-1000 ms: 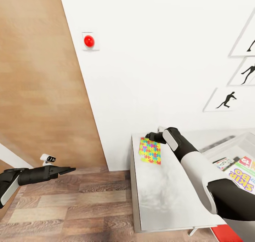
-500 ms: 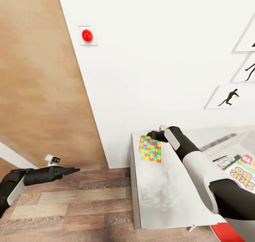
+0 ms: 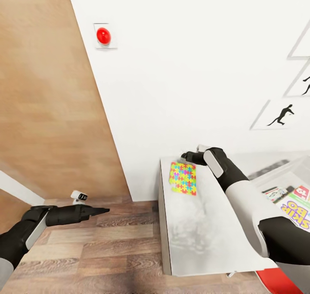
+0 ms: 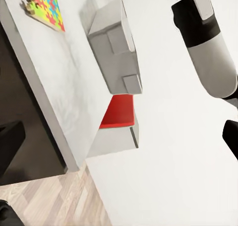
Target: Put all the toys in the child's room - the three board games (two on the bed and one on the table), the two jigsaw puzzles on the table, and the tennis ball on the table - inside the toy box on the table in the child's room.
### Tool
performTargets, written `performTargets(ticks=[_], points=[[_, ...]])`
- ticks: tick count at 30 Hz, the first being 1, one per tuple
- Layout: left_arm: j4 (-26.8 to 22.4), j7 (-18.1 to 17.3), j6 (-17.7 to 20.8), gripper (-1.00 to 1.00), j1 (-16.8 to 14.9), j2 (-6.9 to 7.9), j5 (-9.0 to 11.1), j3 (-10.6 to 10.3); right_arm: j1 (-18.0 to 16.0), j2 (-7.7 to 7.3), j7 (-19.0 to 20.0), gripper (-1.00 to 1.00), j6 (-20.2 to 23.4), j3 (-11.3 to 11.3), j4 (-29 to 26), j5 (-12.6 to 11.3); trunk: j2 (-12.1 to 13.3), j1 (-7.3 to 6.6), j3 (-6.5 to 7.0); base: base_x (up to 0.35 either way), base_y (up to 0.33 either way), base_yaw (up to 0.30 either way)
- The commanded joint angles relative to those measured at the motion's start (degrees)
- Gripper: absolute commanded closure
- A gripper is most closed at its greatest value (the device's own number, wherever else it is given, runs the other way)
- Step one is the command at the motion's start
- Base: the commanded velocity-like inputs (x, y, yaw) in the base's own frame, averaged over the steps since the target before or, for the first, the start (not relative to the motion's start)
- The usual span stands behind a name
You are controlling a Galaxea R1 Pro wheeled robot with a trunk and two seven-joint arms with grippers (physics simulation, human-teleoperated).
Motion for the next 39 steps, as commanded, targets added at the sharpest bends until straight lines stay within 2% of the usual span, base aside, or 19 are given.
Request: performTargets(ticks=[1, 32, 39], points=[[0.0, -0.09, 0.61, -1.0, -0.05, 0.07, 0.28, -0.25, -0.23, -0.09, -0.52, -1.0, 0.13, 0.35, -0.11, -0.61, -0.11, 0.03, -0.2, 0.0, 0.0, 0.0], [0.13, -0.14, 0.52, -1.0, -0.05, 0.53, 0.14, 0.0, -3.0, -0.08, -0.7, -1.0, 0.34, 0.39, -0.31, -0.62, -0.11, 0.03, -3.13, 0.0, 0.0, 0.0], [0.22, -0.14, 0.52, -1.0, -0.05, 0.63, 0.14, 0.01, -5.14, -0.04, -4.17, -1.0, 0.49, 0.42, 0.01, -0.62, -0.11, 0.03, -3.8, 0.0, 0.0, 0.0]])
